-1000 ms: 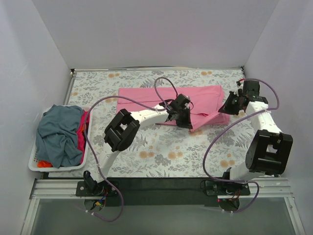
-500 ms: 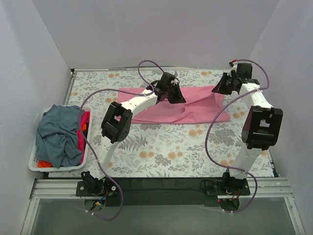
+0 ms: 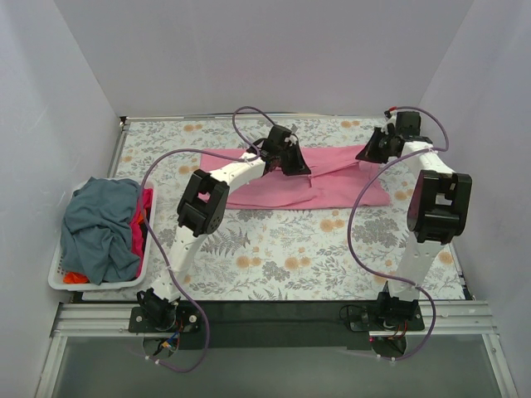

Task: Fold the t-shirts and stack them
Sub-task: Fold the tshirt

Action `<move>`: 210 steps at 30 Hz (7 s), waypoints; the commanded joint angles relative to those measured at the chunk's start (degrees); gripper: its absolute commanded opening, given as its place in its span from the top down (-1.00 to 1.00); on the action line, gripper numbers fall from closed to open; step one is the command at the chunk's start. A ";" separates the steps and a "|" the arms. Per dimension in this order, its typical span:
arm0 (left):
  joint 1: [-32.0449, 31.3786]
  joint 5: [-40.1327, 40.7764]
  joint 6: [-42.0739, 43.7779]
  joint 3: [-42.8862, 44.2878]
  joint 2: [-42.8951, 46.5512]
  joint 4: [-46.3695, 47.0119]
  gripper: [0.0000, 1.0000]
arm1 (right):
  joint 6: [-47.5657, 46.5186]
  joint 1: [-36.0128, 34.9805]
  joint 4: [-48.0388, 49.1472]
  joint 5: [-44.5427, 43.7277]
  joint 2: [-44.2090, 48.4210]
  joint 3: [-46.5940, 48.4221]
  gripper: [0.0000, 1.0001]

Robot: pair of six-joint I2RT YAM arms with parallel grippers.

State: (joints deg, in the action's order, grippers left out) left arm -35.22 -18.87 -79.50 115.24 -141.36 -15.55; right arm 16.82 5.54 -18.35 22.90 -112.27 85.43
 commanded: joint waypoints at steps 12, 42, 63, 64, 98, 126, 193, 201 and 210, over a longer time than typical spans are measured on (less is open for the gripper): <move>1.73 3.66 5.24 -3.09 2.75 10.01 -0.14 | 6.91 0.44 12.63 1.36 -1.21 0.36 0.04; 10.17 19.82 15.87 -60.73 56.97 -4.05 -0.57 | 20.00 -1.94 23.36 2.77 1.00 -17.84 -0.33; 10.70 26.26 14.73 -70.77 65.86 0.17 -0.54 | 24.93 -4.74 25.82 7.16 -9.81 -0.98 -0.35; 10.79 26.08 14.64 -70.94 65.77 0.26 -0.54 | 24.93 -4.92 25.91 7.34 -10.42 1.73 -0.35; 25.55 18.96 6.91 -58.65 52.42 -3.08 -0.27 | 0.14 -19.24 9.30 3.04 10.75 -19.77 -0.01; 25.64 24.06 5.94 -50.11 40.72 -9.58 -0.07 | 7.53 -27.42 12.02 -0.22 10.14 -23.02 0.00; 26.34 29.77 8.84 -49.23 42.48 -15.21 0.97 | 13.15 -27.16 19.58 2.07 1.44 -16.61 0.07; 28.01 30.82 8.49 -51.87 45.03 -15.21 0.63 | 12.80 -26.28 19.58 2.15 -2.33 -13.27 0.07; 29.25 25.76 10.24 -53.63 51.27 -13.28 -0.52 | 11.66 -26.19 19.49 2.77 -3.40 -10.72 0.06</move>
State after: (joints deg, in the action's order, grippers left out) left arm -5.72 9.78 -70.35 62.17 -95.26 -30.44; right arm 29.65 -20.64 -0.01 25.23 -115.57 72.27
